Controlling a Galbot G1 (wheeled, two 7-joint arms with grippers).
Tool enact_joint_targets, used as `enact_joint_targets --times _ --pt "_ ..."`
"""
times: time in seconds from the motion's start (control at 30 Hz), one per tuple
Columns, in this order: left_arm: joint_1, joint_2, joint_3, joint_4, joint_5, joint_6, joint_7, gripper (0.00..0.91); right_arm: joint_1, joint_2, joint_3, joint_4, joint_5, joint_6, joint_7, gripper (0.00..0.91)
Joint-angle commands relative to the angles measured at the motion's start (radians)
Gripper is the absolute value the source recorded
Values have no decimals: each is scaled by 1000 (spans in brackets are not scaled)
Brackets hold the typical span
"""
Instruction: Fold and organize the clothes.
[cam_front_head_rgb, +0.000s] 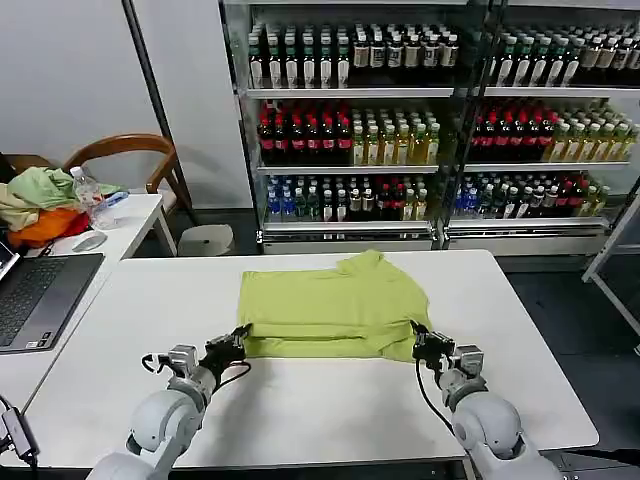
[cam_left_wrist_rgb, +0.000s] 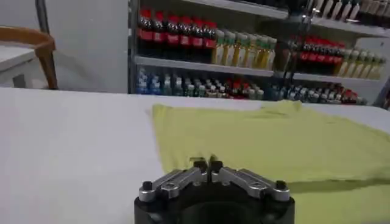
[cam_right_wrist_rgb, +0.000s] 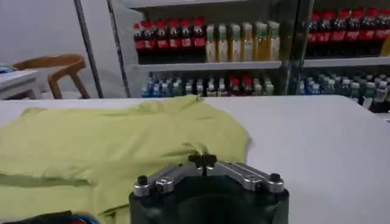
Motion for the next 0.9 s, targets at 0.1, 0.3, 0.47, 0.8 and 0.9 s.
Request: enact_joint_targets --times 0.1,0.3,0.47,0.8,0.9 --pt "-26 -1 8 34 -4 -2 7 40 15 2 0 -19 0 -1 0 0" --pt "-42 -7 27 66 10 -11 12 907 33 15 -15 -47 -13 -1 -4 907" --pt "-54 -10 33 98 46 -19 -2 907 61 34 -31 -100 -63 -17 7 907" --pt "20 58 -58 -68 -15 -31 -41 907 5 -8 33 0 -44 -52 51 907" --pt "80 75 -59 -149 -19 -31 -64 907 -98 -47 69 125 -28 -47 60 907"
